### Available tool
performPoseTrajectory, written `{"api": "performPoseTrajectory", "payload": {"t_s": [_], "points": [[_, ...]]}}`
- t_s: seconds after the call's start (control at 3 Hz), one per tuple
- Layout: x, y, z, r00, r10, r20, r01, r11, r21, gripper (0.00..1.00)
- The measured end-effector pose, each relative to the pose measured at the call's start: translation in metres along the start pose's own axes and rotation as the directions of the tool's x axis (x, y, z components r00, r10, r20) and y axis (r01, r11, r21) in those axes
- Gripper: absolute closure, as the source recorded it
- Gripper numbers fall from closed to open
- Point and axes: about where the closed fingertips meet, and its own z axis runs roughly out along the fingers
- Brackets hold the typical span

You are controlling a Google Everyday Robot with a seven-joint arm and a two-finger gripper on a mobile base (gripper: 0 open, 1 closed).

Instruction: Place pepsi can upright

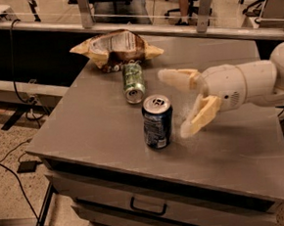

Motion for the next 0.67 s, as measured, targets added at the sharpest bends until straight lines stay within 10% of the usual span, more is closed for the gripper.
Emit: {"api": "performPoseTrajectory", "payload": {"t_s": [0.33,0.67], "points": [[-0.0252,0.0147,-0.0309,0.98,-0.154,-0.129,0.154,0.9881,-0.013,0.0],[-0.0257,0.0148,-0.0308,0.98,-0.155,-0.128,0.154,0.988,-0.013,0.0]]}}
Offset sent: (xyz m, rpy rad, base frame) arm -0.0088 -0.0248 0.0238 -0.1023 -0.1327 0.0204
